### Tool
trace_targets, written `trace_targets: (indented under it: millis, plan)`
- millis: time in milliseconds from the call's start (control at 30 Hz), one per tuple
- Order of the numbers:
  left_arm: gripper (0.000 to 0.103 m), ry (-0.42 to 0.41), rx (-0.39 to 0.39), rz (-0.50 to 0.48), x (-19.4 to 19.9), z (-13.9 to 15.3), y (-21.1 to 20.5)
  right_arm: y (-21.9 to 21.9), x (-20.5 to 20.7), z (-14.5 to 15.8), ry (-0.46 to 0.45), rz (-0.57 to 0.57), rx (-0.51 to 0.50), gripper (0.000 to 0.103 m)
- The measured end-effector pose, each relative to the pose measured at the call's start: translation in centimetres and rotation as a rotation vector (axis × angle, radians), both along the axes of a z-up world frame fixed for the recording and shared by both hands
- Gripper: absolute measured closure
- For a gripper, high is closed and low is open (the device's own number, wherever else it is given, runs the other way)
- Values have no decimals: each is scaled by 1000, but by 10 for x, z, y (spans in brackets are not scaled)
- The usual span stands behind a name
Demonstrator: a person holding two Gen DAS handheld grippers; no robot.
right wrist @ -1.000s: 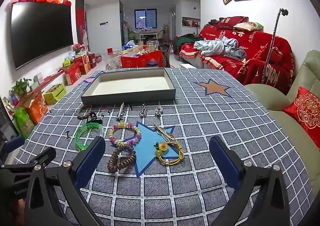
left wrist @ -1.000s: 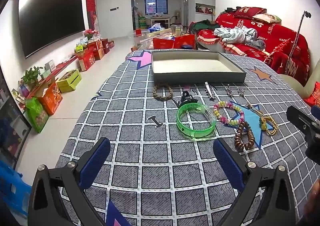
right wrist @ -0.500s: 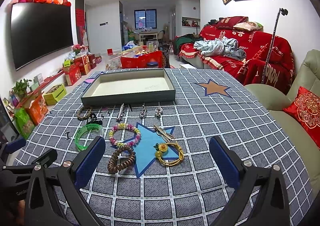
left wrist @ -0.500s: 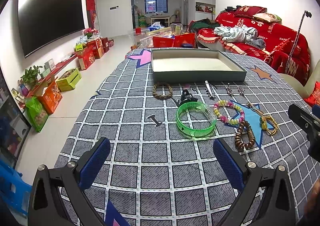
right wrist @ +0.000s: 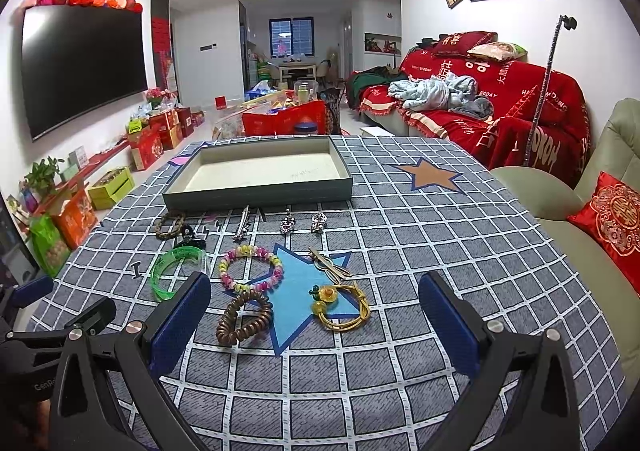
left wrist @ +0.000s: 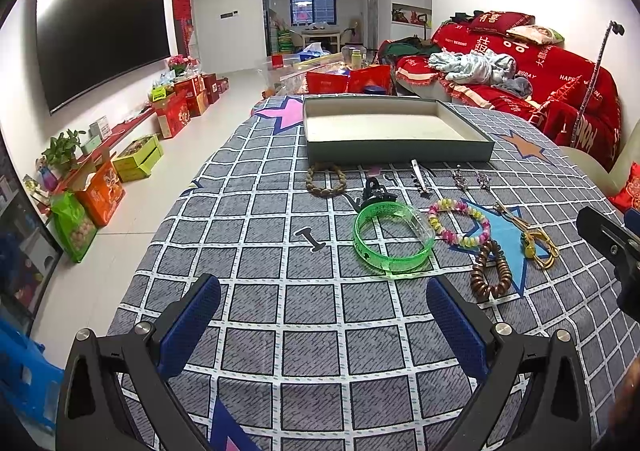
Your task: Organize jewelry
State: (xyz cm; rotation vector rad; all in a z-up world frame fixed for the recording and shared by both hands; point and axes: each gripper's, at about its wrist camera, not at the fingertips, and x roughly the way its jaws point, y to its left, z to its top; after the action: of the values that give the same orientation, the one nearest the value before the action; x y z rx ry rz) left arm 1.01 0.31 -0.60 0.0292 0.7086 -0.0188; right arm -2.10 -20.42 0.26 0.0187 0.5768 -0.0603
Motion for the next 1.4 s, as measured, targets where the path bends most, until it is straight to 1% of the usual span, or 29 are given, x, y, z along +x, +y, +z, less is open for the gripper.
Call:
trace_targets:
  millis: [1300, 1400]
  plan:
    - [0, 5, -1, 1, 0, 0, 1, 0, 1, -1, 2, 1, 5, 0]
    - [0, 6, -3, 4, 0, -3, 1, 0, 1, -1, 2, 1, 5, 0]
